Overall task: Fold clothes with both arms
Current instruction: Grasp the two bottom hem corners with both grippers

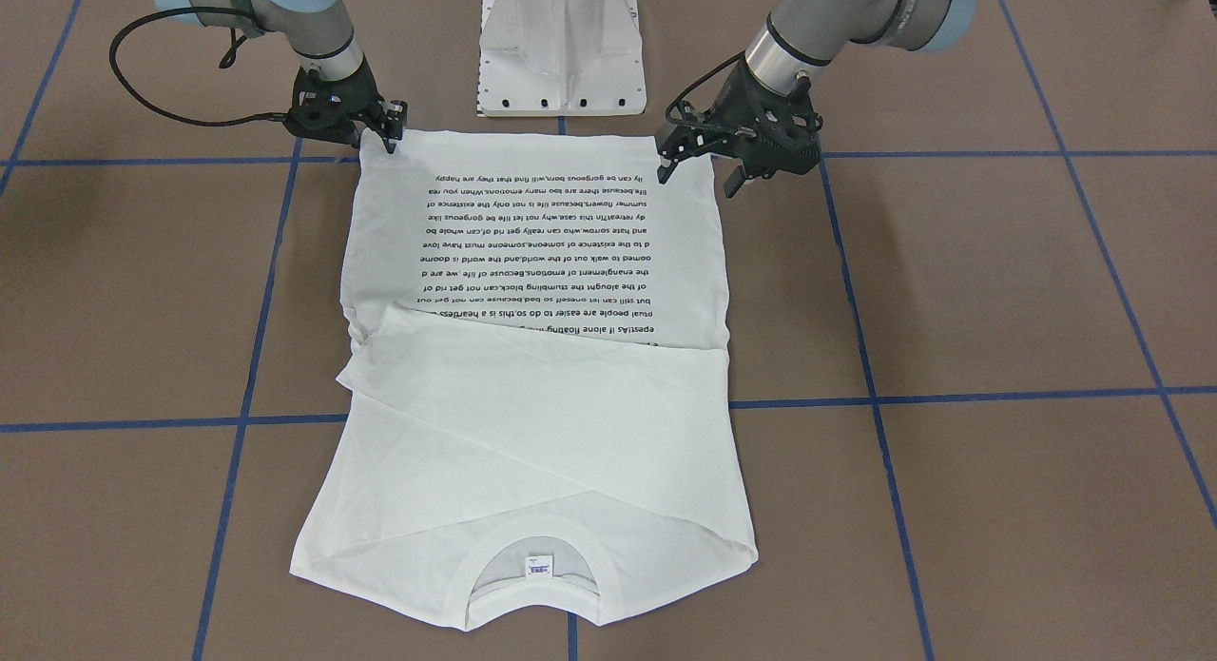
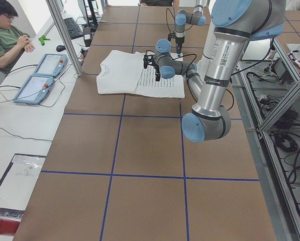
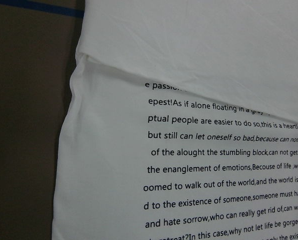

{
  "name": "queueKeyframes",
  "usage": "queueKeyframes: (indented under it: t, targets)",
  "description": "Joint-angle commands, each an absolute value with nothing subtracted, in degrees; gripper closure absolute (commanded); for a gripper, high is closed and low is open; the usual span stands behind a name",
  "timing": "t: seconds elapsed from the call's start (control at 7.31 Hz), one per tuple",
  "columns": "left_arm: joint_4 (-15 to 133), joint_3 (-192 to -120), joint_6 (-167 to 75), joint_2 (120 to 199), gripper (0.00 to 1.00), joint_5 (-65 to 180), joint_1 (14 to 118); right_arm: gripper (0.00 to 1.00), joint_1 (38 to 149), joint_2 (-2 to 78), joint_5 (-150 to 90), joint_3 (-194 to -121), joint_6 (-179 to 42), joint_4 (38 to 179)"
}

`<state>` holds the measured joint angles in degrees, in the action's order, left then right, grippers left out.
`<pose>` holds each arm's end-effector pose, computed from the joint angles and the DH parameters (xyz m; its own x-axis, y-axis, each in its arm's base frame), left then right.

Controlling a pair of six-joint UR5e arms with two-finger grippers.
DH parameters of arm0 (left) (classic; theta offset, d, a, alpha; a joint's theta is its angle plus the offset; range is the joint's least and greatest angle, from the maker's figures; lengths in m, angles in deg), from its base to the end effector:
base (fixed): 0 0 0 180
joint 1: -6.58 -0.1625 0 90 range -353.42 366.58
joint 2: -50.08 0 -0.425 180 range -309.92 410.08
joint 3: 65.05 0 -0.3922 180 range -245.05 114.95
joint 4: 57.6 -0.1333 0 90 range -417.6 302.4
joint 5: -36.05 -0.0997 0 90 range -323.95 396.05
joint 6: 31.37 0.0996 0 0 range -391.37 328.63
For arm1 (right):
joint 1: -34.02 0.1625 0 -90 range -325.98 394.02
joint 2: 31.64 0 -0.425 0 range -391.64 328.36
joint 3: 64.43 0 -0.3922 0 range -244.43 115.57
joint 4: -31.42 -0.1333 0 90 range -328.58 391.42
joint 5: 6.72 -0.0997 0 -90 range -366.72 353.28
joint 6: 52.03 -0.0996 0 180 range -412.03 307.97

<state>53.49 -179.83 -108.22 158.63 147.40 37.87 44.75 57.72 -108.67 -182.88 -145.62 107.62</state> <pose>0.4172 -0.3671 0.2464 0.4055 0.0015 -0.9141 0.1138 0.9921 0.0521 -0.4573 -0.2013 0.4003 0.7157 0.1980 0.6698 -0.0887 0.9770 -0.1940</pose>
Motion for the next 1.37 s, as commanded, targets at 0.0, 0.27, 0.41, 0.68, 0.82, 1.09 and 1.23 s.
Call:
queueKeyframes:
  t: [0.0, 0.27, 0.41, 0.68, 0.82, 1.09, 1.23]
  targets:
    - [53.49, -179.75, -108.18, 158.53, 0.0, 147.32, 37.87, 0.71, 44.75, 57.66, -108.67, -183.0, -146.08, 107.62]
    - [53.49, -179.75, -108.18, 158.53, 0.0, 147.24, 37.87, 0.86, 44.92, 57.48, -110.42, -183.87, -146.08, 107.53]
    - [53.49, -179.75, -108.27, 158.45, 0.0, 147.24, 37.96, 0.91, 44.92, 57.65, -110.52, -184.66, -146.08, 107.53]
    - [53.4, -179.66, -108.27, 158.18, 0.0, 147.32, 37.87, 1.0, 44.92, 57.66, -109.3, -185.37, -147.21, 107.36]
    - [53.32, -179.57, -108.36, 157.66, 0.0, 147.24, 37.78, 1.0, 44.4, 57.05, -107.63, -185.37, -150.0, 107.36]
    - [53.4, -180.1, -113.43, 155.38, 0.0, 146.97, 36.21, 1.0, 45.01, 56.6, -107.44, -186.16, -150.03, 107.27]
    - [53.4, -180.01, -116.76, 155.02, 0.0, 145.15, 33.16, 1.0, 46.05, 56.69, -107.53, -187.29, -149.95, 107.18]
